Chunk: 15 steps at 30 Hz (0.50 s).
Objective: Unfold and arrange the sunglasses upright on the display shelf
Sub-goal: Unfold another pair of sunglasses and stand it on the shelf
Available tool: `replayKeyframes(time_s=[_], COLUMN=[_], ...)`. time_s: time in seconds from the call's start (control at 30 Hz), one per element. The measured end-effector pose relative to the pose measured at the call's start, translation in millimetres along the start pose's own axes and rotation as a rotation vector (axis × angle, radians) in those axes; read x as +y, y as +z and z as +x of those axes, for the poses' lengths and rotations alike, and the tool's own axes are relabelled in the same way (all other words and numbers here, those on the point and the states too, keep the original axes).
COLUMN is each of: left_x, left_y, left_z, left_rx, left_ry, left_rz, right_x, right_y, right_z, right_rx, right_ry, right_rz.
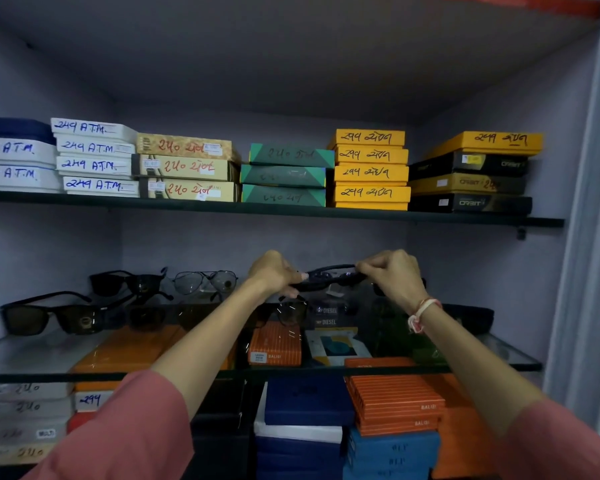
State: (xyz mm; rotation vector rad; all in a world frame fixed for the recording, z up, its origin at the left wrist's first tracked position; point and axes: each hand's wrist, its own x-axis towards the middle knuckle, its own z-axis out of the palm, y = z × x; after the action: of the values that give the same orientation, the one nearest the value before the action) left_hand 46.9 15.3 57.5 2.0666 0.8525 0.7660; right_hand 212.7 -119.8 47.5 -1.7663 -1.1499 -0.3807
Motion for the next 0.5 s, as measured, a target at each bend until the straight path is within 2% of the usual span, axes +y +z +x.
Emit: replayKeyframes(time_s=[0.1, 0.3, 0.5], left_x=[7.2, 11.5, 13.1], left_y=[0.5, 0.0, 4.6], left_z=[-1.2, -5.5, -3.8], left_rx=[0.102, 0.404, 0.354], left_ry=[0.058, 0.181, 0.046], left_rz=[0.015, 0.383, 0.356], right_x=[-9.5, -20.5, -18.0], right_y=[1.9, -3.4, -10.9], right_z=[2.0, 2.9, 4.3], right_rx=[0.068, 0.139, 0.133], right_ry=[0.000, 0.002, 0.093], right_rz=[0.010, -0.182, -0.319])
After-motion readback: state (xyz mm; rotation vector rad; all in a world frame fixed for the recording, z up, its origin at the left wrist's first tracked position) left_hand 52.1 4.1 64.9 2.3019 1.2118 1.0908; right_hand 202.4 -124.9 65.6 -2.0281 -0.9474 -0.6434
